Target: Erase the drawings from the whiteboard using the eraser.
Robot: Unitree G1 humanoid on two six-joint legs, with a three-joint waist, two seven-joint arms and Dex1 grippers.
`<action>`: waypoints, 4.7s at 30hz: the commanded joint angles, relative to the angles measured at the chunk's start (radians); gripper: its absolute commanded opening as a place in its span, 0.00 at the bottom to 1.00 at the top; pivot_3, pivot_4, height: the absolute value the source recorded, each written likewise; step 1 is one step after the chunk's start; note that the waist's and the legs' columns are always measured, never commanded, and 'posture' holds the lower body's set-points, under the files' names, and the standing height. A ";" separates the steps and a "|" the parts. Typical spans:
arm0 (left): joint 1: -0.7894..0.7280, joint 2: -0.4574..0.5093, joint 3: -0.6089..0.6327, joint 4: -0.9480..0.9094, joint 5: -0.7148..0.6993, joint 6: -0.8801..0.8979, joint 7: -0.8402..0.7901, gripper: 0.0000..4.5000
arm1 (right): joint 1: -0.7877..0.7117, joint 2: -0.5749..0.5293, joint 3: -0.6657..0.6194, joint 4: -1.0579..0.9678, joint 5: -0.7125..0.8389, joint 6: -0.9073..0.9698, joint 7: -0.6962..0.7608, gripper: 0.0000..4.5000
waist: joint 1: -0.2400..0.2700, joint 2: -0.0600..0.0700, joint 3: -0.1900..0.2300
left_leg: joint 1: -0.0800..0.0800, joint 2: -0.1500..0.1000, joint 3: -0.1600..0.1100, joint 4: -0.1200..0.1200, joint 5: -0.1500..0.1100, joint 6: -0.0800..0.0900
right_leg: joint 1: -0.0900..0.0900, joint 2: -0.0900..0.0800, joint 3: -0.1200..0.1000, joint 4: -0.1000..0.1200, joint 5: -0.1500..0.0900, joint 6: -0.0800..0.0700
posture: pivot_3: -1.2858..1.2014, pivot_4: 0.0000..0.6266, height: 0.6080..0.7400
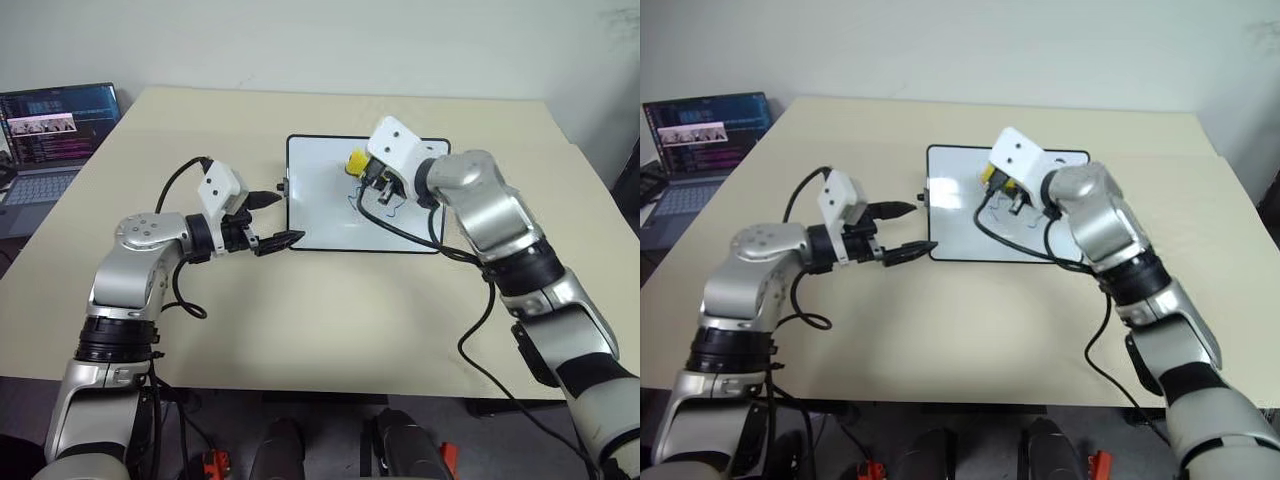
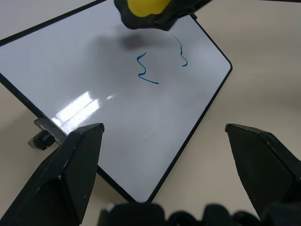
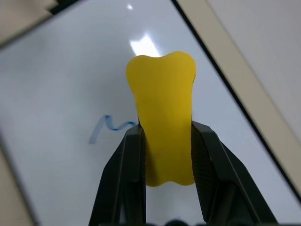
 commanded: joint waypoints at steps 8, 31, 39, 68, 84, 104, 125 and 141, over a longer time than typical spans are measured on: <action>0.024 0.009 0.024 -0.074 -0.016 0.006 0.019 1.00 | -0.114 0.067 0.022 0.284 -0.112 -0.142 -0.060 0.22 | -0.006 0.000 0.000 | 0.000 0.000 0.000 0.000 0.000 0.000 | 0.000 0.000 0.000 0.001 0.000 0.000 | 0.52 0.24 1.00; 0.020 0.020 0.032 -0.083 -0.015 0.012 0.040 1.00 | 0.133 0.101 0.269 -0.017 -0.334 0.042 0.190 0.22 | -0.009 -0.002 -0.002 | 0.013 0.001 -0.001 0.001 0.007 0.002 | 0.004 0.004 0.002 0.016 0.000 0.000 | 0.52 0.24 1.00; 0.017 0.015 0.029 -0.079 -0.014 0.007 0.041 1.00 | 0.046 0.124 0.199 0.079 -0.334 0.035 0.106 0.22 | -0.010 -0.002 -0.001 | 0.012 0.001 -0.001 0.000 0.007 0.002 | 0.003 0.004 0.002 0.015 0.001 -0.002 | 0.52 0.24 1.00; 0.043 0.016 0.039 -0.099 -0.023 0.015 0.044 1.00 | 0.030 0.168 0.258 0.050 -0.334 0.127 0.218 0.22 | -0.009 -0.001 -0.001 | 0.009 0.001 -0.003 -0.002 0.007 0.002 | 0.001 0.004 0.000 0.013 0.000 -0.002 | 0.52 0.24 1.00; -0.008 0.125 0.069 -0.090 -0.020 0.002 -0.001 1.00 | 0.165 -0.262 -0.218 -0.407 -0.054 0.113 0.358 0.22 | -0.002 -0.001 0.001 | 0.005 0.001 -0.003 -0.007 0.007 0.002 | 0.002 0.003 -0.002 0.000 0.001 -0.003 | 0.52 0.24 1.00; -0.056 0.120 0.047 -0.030 -0.005 -0.029 -0.030 1.00 | 0.413 -0.501 -0.380 -0.440 0.100 0.034 0.311 0.22 | -0.005 -0.001 0.002 | 0.005 0.001 -0.001 -0.009 0.006 0.001 | 0.001 0.002 0.000 -0.001 0.000 -0.003 | 0.52 0.24 1.00; -0.056 0.122 0.048 -0.031 -0.005 -0.033 -0.035 1.00 | 0.322 -0.396 -0.387 -0.457 0.230 0.039 0.261 0.22 | -0.002 -0.001 0.002 | 0.005 0.001 -0.001 -0.008 0.006 0.001 | 0.001 0.002 0.000 0.000 0.000 -0.003 | 0.52 0.24 1.00; -0.065 0.108 0.030 -0.020 0.000 -0.041 -0.036 1.00 | 0.315 -0.368 -0.336 -0.465 0.236 0.056 0.216 0.22 | -0.002 -0.001 0.002 | 0.005 0.001 -0.001 -0.007 0.006 0.001 | 0.002 0.002 0.000 0.000 0.000 -0.003 | 0.52 0.24 1.00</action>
